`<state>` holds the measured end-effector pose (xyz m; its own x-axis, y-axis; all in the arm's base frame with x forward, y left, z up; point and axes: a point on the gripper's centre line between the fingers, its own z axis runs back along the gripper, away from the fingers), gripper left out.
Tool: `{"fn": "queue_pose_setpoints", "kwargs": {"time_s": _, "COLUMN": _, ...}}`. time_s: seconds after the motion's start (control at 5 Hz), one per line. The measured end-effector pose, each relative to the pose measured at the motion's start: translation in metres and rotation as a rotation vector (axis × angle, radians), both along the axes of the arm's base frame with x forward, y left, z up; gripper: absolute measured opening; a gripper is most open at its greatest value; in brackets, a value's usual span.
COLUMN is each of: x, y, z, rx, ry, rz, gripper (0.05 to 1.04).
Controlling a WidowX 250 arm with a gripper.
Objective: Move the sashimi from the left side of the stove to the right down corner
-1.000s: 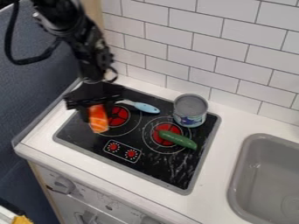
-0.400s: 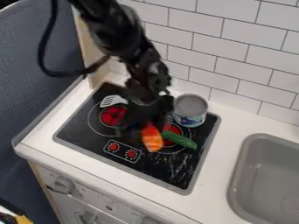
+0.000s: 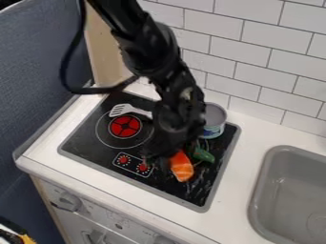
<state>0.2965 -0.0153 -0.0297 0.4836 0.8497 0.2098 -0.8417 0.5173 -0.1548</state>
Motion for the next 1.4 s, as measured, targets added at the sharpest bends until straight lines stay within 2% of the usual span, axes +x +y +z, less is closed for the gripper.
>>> {"fn": "queue_pose_setpoints", "kwargs": {"time_s": 0.4, "x": -0.012, "y": -0.017, "z": -0.021, "rx": -0.018, "ry": 0.058, "rz": -0.066, "gripper": 0.585}}
{"fn": "queue_pose_setpoints", "kwargs": {"time_s": 0.6, "x": -0.011, "y": -0.019, "z": -0.025, "rx": -0.021, "ry": 0.062, "rz": -0.082, "gripper": 0.658}}
{"fn": "queue_pose_setpoints", "kwargs": {"time_s": 0.8, "x": -0.01, "y": -0.023, "z": -0.023, "rx": -0.065, "ry": 0.076, "rz": -0.089, "gripper": 0.949}}
{"fn": "queue_pose_setpoints", "kwargs": {"time_s": 1.0, "x": -0.008, "y": -0.019, "z": -0.023, "rx": -0.109, "ry": 0.075, "rz": -0.069, "gripper": 1.005}}
{"fn": "queue_pose_setpoints", "kwargs": {"time_s": 1.4, "x": -0.001, "y": -0.024, "z": 0.008, "rx": -0.14, "ry": -0.003, "rz": -0.082, "gripper": 1.0}}
